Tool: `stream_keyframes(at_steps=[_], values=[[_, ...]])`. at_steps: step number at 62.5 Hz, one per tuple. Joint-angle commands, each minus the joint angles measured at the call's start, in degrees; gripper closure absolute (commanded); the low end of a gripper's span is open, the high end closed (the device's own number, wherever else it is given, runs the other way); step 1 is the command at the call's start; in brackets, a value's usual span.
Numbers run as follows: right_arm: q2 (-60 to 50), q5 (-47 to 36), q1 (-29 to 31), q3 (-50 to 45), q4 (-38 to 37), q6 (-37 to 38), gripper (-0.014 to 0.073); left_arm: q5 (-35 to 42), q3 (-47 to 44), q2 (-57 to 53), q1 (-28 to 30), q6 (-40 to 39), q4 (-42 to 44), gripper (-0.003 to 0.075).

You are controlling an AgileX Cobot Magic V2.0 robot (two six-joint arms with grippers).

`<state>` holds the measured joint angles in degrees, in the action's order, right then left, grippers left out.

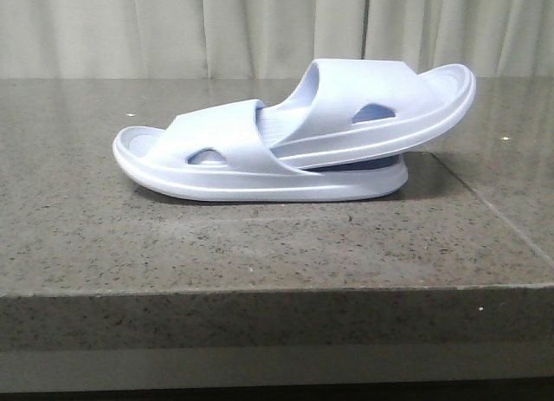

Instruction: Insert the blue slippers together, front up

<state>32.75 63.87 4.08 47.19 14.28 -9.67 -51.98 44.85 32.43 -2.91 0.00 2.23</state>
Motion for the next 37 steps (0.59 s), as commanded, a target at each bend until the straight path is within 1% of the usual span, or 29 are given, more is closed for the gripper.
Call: stream_keyframes(at_steps=[1, 7, 10, 17, 21, 27, 37], values=[[0.18, -2.7, -0.13, 1.23, 0.47, -0.11, 0.0662, 4.22, 1.23, 0.29, 0.23, -0.57, 0.11, 0.0741], [0.18, -2.71, -0.13, 1.23, 0.52, -0.11, 0.0662, 4.79, 0.6, 0.29, 0.23, -0.57, 1.05, 0.0741], [0.18, -2.71, -0.13, 1.23, 0.52, -0.11, 0.0662, 6.41, -0.5, 0.29, 0.23, -0.57, 1.05, 0.0741], [0.18, -2.71, -0.13, 1.23, 0.52, -0.11, 0.0662, 17.15, -5.0, -2.38, 0.23, -0.57, -1.7, 0.0741], [0.18, -2.71, -0.13, 1.23, 0.52, -0.11, 0.0662, 24.53, -9.42, -5.95, 0.23, -0.57, -2.23, 0.0741], [0.18, -2.71, -0.13, 1.23, 0.52, -0.11, 0.0662, 32.69, -16.88, -12.18, 0.23, -0.57, -2.23, 0.0741], [0.18, -2.71, -0.13, 1.23, 0.52, -0.11, 0.0662, 41.62, -29.65, -22.33, 1.54, -0.57, -1.72, 0.0741]])
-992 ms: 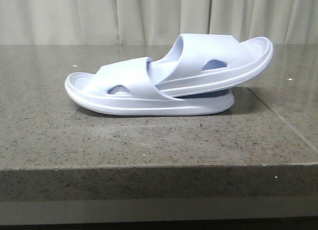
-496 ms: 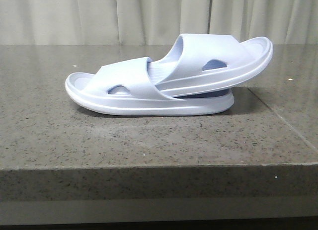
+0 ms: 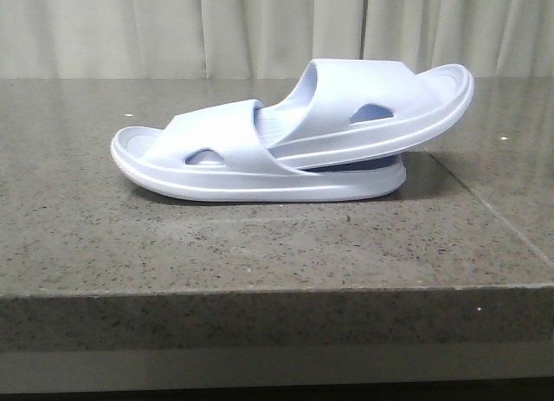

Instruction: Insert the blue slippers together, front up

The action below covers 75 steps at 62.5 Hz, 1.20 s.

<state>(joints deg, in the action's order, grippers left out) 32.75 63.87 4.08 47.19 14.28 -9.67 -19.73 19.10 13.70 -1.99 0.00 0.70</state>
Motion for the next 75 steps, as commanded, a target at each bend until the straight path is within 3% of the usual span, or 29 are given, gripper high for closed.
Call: stream_keyframes(at_steps=[1, 13, 26, 50, 63, 75], values=[[0.18, -2.71, -0.13, 1.23, 0.52, -0.11, 0.0662, 10.3, -5.24, -4.32, 0.86, -0.57, -0.19, 0.0741], [0.18, -2.71, -0.13, 1.23, 0.52, -0.11, 0.0662, 15.16, -13.92, -12.86, 1.1, -0.57, -0.19, 0.0741], [0.18, -2.64, -0.13, 1.23, 0.52, -0.11, 0.0662, 22.32, -19.73, -15.02, 1.1, -0.57, -0.7, 0.0741], [0.18, -2.54, -0.13, 1.23, 0.53, -0.11, 0.0662, 23.12, -19.61, -15.02, 1.41, -0.57, -1.16, 0.0741], [0.18, -2.57, -0.13, 1.23, 0.58, -0.11, 0.0662, 28.8, -19.61, -15.02, 3.75, -0.57, -1.3, 0.0741], [0.18, -2.57, -0.13, 1.23, 0.58, -0.11, 0.0662, 27.66, -19.61, -15.02, 2.74, -0.57, -1.74, 0.0741]])
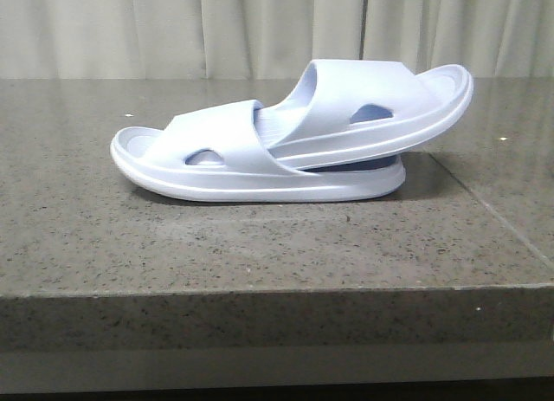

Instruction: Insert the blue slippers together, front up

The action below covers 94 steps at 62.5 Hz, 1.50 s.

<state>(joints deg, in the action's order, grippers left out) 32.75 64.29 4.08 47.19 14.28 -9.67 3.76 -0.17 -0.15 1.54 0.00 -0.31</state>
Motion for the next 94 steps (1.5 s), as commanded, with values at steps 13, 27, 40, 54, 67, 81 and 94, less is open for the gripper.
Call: stream_keyframes(at_steps=[13, 27, 40, 54, 67, 81, 94], values=[[0.18, -3.0, -0.13, 1.23, 0.58, -0.11, 0.0662, 4.17, -0.34, -1.17, -1.6, 0.0, -1.87, 0.0741], [0.18, -3.0, -0.13, 1.23, 0.58, -0.11, 0.0662, 3.24, -0.34, -1.17, -1.6, 3.01, -3.54, 0.0741], [0.18, -3.0, -0.13, 1.23, 0.58, -0.11, 0.0662, 1.09, -0.34, -1.17, -1.87, 3.1, -3.57, 0.0741], [0.18, -3.0, -0.13, 1.23, 0.58, -0.11, 0.0662, 1.64, -0.34, -1.17, -4.29, 3.1, -3.46, 0.0741], [0.18, -3.0, -0.13, 1.23, 0.58, -0.11, 0.0662, 2.03, -0.34, -1.07, -4.29, 3.1, -3.46, 0.0741], [0.18, -3.0, -0.13, 1.23, 0.58, -0.11, 0.0662, 2.03, -0.34, -0.95, -4.29, 3.1, -3.46, 0.0741], [0.18, -3.0, -0.13, 1.23, 0.58, -0.11, 0.0662, 2.03, -0.34, -0.95, -4.29, 3.1, -3.46, 0.0741]])
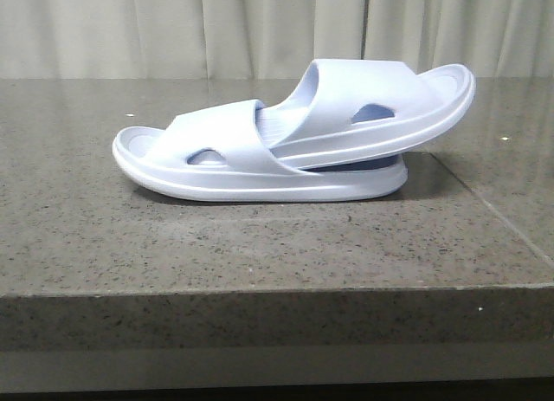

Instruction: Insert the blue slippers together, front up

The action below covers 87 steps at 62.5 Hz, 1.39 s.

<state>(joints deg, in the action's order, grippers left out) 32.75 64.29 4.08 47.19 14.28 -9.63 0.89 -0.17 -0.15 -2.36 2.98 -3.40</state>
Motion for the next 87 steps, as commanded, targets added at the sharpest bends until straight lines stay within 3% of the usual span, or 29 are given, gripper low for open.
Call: stream_keyframes(at_steps=[1, 19, 34, 51, 74, 87], values=[[0.18, -3.0, -0.13, 1.23, 0.58, -0.15, 0.0662, 4.91, -0.34, -0.95, -0.38, 0.12, -0.36, 0.0741], [-1.64, -5.71, -1.23, 0.45, -1.46, -1.32, 0.0662, 4.91, -0.34, -0.95, -0.38, 0.12, -0.36, 0.0741], [-12.37, -33.03, -8.73, -14.07, -6.72, -1.43, 0.0662, 4.91, -0.34, -0.95, -0.38, 0.12, -0.36, 0.0741], [-24.9, -54.09, -6.72, -33.51, -6.36, -1.38, 0.0662, 4.91, -0.34, -0.95, -0.38, 0.12, -0.36, 0.0741], [-33.43, -66.03, -6.1, -48.5, -6.36, -1.38, 0.0662, 4.91, -0.34, -0.95, -0.38, 0.12, -0.36, 0.0741], [-34.36, -64.29, -5.7, -48.41, -6.36, -1.38, 0.0662, 4.91, -0.34, -0.95, -0.38, 0.12, -0.36, 0.0741]])
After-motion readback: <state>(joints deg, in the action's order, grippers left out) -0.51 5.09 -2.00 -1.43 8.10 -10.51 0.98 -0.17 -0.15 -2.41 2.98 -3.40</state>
